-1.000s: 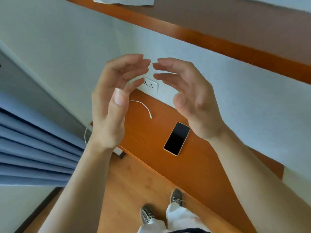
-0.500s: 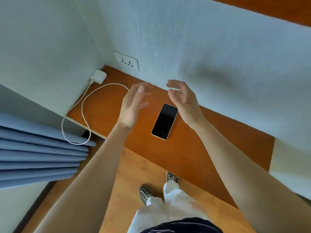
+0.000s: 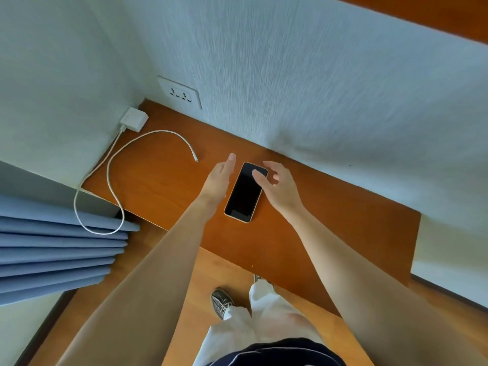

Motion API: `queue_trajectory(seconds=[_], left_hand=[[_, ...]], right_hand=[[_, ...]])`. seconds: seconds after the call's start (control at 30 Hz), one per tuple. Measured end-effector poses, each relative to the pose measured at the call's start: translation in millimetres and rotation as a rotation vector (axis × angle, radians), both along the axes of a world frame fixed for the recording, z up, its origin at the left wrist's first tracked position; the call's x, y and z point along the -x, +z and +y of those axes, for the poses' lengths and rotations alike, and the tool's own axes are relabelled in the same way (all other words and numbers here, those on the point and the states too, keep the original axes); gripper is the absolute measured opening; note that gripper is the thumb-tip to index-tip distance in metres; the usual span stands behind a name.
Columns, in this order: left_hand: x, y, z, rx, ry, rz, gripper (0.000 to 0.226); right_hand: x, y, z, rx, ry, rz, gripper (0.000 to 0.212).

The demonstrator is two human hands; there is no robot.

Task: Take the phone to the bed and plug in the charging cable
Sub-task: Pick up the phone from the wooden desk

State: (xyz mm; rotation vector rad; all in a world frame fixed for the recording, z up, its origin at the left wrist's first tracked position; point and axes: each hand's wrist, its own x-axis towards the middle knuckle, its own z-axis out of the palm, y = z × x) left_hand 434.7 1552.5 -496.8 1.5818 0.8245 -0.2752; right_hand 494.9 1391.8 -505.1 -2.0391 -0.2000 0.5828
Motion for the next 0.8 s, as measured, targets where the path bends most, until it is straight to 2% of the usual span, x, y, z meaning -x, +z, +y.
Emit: queue_trajectory(seconds=[0.13, 0.3, 0.4, 0.7, 0.8], left_hand=[[3, -16, -6, -0.043, 0.007, 0.066, 0.067], [7, -29, -9, 0.028, 0.029, 0.101, 0.047], [8, -35, -9, 0.037, 0.051, 0.108, 0.042], [4, -36, -7, 0.058, 0.066, 0.121, 0.045], [6, -36, -9, 0.078, 0.071, 0.121, 0.051]], right_hand=[[2, -21, -6, 0.030, -0.011, 0.098, 0.068], [6, -41, -5, -0.070, -0.060, 0.331, 0.085], [6, -48, -1, -0.112, -0.123, 0.378, 0.088], [-1, -50, 3, -0.125, -0.203, 0.489, 0.080], [-1, -50, 4, -0.109, -0.179, 0.476, 0.059]])
